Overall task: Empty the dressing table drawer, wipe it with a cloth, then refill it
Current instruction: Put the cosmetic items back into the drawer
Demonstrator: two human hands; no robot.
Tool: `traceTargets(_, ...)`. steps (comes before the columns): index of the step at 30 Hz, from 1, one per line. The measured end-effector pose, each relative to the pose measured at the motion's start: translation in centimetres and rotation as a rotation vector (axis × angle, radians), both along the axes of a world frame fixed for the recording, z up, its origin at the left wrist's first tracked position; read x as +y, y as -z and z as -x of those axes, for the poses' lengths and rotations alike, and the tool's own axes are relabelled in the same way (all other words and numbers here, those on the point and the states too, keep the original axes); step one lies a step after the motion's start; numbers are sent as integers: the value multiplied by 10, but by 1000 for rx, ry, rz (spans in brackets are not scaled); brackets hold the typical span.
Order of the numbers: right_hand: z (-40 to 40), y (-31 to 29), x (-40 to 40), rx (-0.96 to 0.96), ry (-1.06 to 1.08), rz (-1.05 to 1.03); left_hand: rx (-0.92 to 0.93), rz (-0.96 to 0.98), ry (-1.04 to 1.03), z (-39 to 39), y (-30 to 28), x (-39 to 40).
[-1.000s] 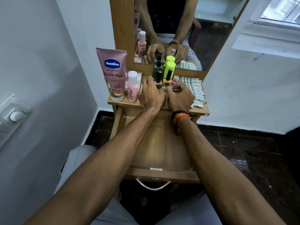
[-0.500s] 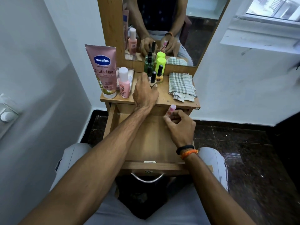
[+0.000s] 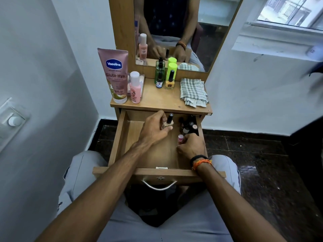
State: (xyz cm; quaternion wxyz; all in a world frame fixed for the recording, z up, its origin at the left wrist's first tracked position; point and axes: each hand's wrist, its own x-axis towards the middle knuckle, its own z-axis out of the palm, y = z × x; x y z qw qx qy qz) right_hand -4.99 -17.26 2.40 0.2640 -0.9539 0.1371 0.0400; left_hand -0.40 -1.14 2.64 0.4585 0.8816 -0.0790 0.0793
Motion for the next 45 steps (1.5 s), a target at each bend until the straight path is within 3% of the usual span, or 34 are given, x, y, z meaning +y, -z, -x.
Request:
traceTargets(8, -1, 4, 1, -31, 43, 43, 197, -30, 114, 1, 23, -2)
traceTargets(20, 15, -12, -22, -144, 41, -23, 208, -74, 153, 2, 31, -4)
traceTargets(30, 16, -25, -47, -275, -219, -105, 144, -111, 263, 6, 31, -9)
traceTargets(37, 0, -24, -43, -300, -412, -12, 161, -175, 251, 9, 32, -8)
traceTargets(45, -3, -16, -45, -295, -442, 64, 120, -239, 270, 10, 29, -9)
